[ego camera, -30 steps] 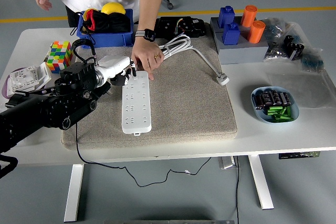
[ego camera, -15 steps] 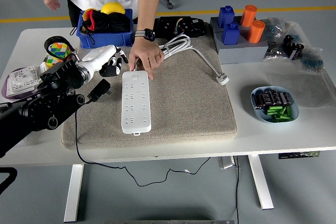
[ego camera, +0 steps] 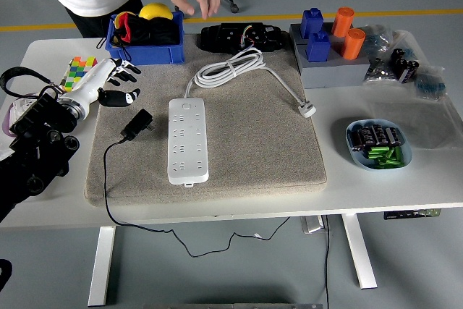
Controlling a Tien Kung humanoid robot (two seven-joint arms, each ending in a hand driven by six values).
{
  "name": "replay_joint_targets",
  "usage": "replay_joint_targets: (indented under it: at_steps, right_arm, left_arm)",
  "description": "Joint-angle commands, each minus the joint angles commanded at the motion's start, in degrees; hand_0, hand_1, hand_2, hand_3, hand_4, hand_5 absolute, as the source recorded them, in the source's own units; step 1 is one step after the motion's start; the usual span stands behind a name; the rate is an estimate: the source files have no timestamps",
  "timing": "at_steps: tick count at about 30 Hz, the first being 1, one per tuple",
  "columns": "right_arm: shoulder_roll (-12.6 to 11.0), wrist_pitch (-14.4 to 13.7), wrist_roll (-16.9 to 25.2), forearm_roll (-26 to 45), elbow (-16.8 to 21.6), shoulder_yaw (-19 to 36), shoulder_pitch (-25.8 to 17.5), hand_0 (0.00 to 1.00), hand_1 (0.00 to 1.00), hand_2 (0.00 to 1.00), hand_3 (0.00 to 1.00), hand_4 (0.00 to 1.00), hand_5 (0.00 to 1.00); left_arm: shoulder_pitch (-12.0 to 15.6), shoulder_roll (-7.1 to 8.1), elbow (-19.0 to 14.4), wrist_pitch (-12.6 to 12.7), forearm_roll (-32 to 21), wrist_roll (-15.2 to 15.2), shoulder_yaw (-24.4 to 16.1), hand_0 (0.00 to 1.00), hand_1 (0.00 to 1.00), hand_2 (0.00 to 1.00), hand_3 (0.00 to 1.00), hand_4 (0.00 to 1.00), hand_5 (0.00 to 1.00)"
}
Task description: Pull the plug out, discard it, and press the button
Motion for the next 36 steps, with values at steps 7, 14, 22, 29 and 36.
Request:
replay_joint_targets:
  at_steps: [7, 14, 22, 29, 36]
  right_arm:
    - [0.16, -0.01, 0.04, -0.06, 0.03, 0.08, -0.07, 0.75, 0.667, 0.656, 0.619, 0.657, 0.516]
    - [0.17, -0.03, 0.07, -0.14, 0.17, 0.03, 0.06, 0.75, 0.667, 0.656, 0.619, 0.657, 0.515]
    - [0.06, 0.1, 0.0, -0.12, -0.05, -0.2, 0.04, 0.75, 0.667, 0.656, 0.619, 0.657, 0.515]
    - [0.09, 0.01, 0.08, -0.1, 0.13, -0.29, 0.15, 0.75, 0.667, 0.656, 0.619, 0.656, 0.515]
    - [0.24, 0.0, 0.04, -0.08, 0.08, -0.18, -0.02, 0.75, 0.667, 0.656, 0.619, 0.656, 0.514]
  left_arm:
    - [4.56, -0.25, -1.78, 0.28, 0.95, -0.87, -6.48, 0.821, 0.838, 0.759, 0.802, 0.653, 0.356]
    - [8.6, -1.18, -3.88, 0.8, 2.61, -1.6, -14.04, 0.82, 0.824, 0.741, 0.783, 0.623, 0.302]
    - [11.66, -1.67, -5.87, 0.95, 3.91, -1.94, -19.68, 0.817, 0.814, 0.733, 0.771, 0.583, 0.261]
    - [13.45, -2.54, -5.8, 0.16, 4.54, -1.91, -22.99, 0.816, 0.813, 0.731, 0.761, 0.577, 0.253]
    - [13.46, -2.38, -6.77, 0.19, 4.51, -1.83, -22.97, 0.815, 0.809, 0.729, 0.76, 0.573, 0.246]
